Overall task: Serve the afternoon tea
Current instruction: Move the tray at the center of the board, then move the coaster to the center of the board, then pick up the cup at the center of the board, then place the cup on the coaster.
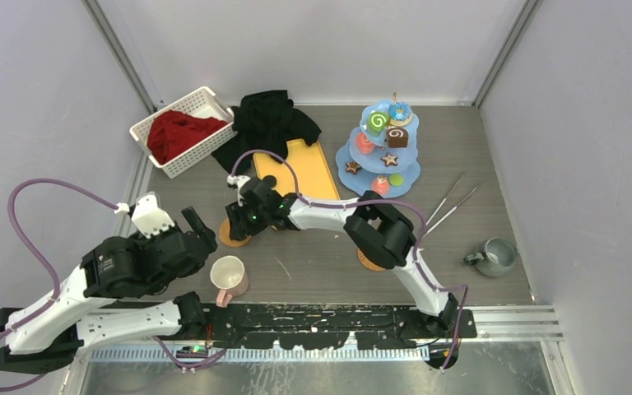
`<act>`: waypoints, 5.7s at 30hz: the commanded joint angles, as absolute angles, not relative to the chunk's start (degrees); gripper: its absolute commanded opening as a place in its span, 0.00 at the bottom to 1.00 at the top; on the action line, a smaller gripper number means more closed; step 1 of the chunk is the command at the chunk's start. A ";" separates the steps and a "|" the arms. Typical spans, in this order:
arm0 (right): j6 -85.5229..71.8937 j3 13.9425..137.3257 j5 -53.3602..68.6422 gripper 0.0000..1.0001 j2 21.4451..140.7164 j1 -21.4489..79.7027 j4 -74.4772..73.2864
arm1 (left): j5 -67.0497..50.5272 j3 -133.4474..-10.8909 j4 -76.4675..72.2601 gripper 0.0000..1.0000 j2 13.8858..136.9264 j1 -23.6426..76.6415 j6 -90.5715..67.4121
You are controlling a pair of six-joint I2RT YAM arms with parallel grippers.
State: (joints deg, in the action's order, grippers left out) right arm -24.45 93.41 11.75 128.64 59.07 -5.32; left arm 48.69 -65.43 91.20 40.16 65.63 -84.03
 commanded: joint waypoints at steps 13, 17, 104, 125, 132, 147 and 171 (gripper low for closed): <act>-23.64 69.17 11.03 0.56 112.23 60.19 -14.29 | 54.84 -66.08 98.20 0.99 40.12 65.74 -83.63; -22.68 64.67 10.35 0.55 108.62 60.74 -17.18 | 54.90 -66.16 97.96 0.99 41.80 65.79 -82.32; -24.34 58.52 -19.16 0.81 69.00 39.18 -28.52 | 21.29 -51.95 71.86 0.00 56.02 66.63 -60.83; -27.69 58.76 -33.53 0.89 54.28 26.11 -39.18 | 14.79 -68.09 50.27 0.00 83.58 70.88 -40.32; -27.73 58.11 -32.52 0.88 54.41 26.02 -38.82 | 14.78 -64.94 49.21 0.00 81.99 70.94 -41.13; -27.46 57.34 -31.02 0.89 55.50 26.03 -37.37 | 17.79 -64.25 51.98 0.00 80.30 72.36 -41.57; -26.98 55.79 -29.36 0.89 55.54 25.69 -35.00 | 16.84 -57.76 47.90 0.00 82.64 72.77 -41.94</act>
